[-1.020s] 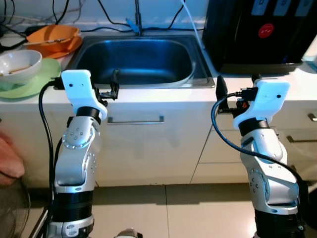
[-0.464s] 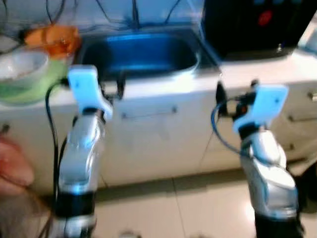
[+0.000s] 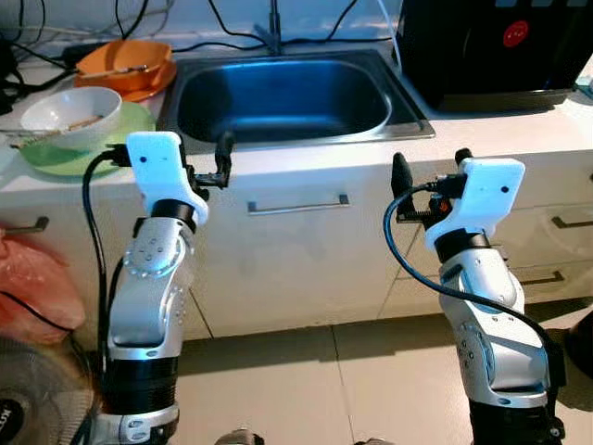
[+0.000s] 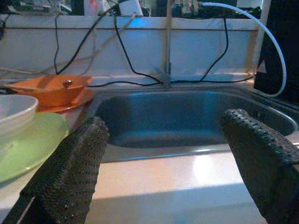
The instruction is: Kitchen organization
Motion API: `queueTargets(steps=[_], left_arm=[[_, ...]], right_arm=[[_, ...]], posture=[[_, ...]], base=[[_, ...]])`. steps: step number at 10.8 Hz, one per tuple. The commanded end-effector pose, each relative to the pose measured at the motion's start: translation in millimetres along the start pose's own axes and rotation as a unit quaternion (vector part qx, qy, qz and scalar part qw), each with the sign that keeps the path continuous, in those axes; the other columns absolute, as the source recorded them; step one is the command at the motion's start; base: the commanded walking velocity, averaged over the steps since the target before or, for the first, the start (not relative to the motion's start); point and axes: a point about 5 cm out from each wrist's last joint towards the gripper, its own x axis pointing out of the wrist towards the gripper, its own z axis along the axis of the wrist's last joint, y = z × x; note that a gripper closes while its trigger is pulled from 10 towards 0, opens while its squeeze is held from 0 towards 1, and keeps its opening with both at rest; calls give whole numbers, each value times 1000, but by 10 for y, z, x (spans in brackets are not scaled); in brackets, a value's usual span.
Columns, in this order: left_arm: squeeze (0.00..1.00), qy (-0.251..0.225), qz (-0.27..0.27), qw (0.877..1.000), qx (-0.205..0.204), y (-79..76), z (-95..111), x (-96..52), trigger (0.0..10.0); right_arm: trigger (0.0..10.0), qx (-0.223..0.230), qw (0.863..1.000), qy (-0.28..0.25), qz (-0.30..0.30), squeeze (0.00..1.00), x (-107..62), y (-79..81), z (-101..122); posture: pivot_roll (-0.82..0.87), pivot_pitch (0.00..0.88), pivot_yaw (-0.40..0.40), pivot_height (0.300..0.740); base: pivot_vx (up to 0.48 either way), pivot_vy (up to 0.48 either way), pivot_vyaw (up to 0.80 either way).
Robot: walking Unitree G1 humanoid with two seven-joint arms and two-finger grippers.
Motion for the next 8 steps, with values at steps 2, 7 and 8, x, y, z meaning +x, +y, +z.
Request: queueTargets(steps=[2,7,8], left_arm=[[0,0,4,1000,3,13,7,-4,10000],[0,0,13,1000,8,72,-10,-29,10000],[0,1,12,1000,9,70,-12,-32,10000]], right_arm=[[10000,2,1000,-1,2,0,7,-1,-17],[10000,2,1000,3,12,0,32,44,-60],[10000,5,1000,4,11,0,26,45,-70]], posture=[[27,39,29,740],[57,20,17,740],[58,20,17,740]], base=[[0,0,0],[0,0,0],[0,0,0]])
